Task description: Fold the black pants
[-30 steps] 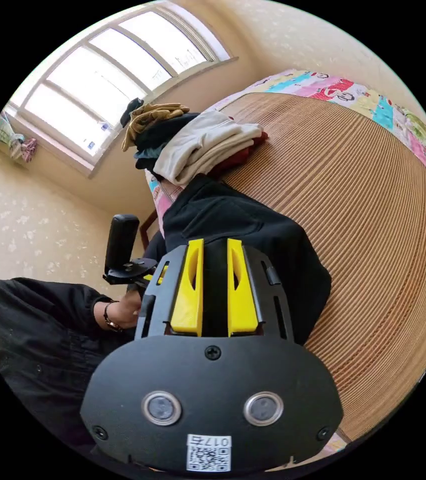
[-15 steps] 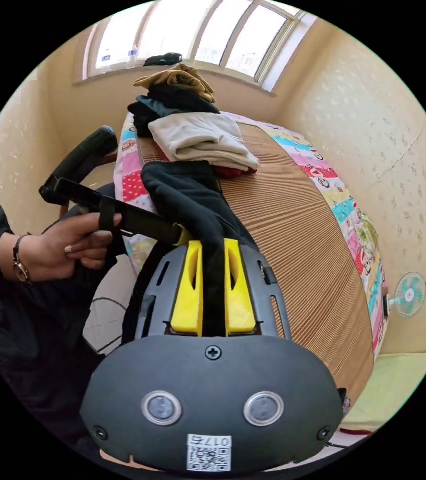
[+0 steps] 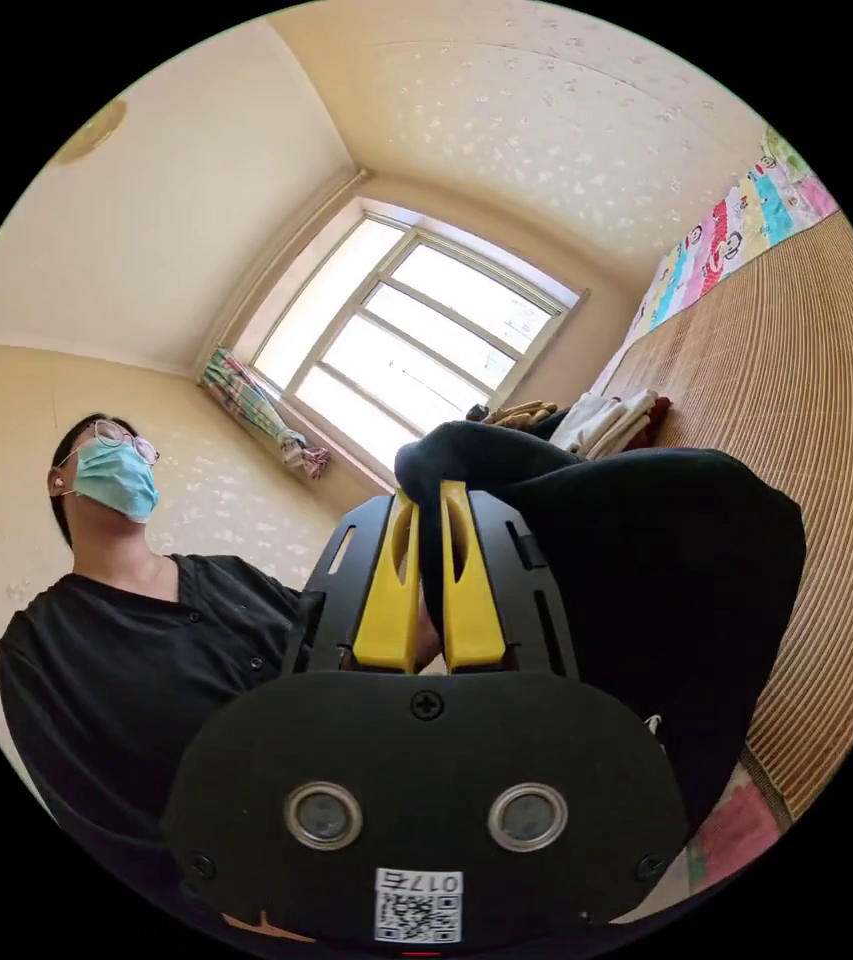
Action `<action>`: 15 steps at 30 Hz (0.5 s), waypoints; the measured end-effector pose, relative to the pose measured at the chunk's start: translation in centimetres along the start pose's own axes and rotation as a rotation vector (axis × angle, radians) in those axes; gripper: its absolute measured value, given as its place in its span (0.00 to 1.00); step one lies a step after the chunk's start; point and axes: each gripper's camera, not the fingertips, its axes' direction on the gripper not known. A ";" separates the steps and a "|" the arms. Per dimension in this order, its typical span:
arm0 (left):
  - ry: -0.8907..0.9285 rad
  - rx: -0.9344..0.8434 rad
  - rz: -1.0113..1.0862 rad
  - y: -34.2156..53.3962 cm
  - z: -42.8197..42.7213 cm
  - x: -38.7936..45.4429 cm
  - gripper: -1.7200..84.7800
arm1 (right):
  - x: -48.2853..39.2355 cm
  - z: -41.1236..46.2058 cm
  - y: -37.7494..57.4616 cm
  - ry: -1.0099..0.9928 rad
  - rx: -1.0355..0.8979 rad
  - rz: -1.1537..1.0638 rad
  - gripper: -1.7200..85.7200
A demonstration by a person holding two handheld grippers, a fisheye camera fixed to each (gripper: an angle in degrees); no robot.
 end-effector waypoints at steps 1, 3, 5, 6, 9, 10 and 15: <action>0.016 0.001 0.078 -0.1 -0.2 2.3 0.10 | -0.9 -1.2 -0.2 -0.018 0.039 -0.012 0.07; 0.077 -0.002 0.184 -0.7 -1.0 5.4 0.09 | -5.0 -7.0 -1.3 -0.049 0.232 -0.082 0.07; 0.154 0.027 0.274 -1.7 -2.1 7.9 0.09 | -7.9 -11.3 -3.2 -0.022 0.349 -0.153 0.06; 0.200 0.076 0.316 -2.6 -2.8 9.2 0.08 | -9.7 -13.6 -5.0 0.007 0.409 -0.209 0.06; 0.248 0.168 0.434 -7.9 -2.7 12.8 0.08 | -12.2 -17.8 -12.4 -0.012 0.536 -0.259 0.06; 0.220 0.163 0.506 -11.3 -1.4 14.6 0.07 | -12.7 -18.2 -14.5 -0.016 0.551 -0.274 0.06; -0.016 0.129 0.389 -28.9 7.4 16.6 0.08 | -13.4 -20.2 -37.6 0.638 0.565 -0.278 0.08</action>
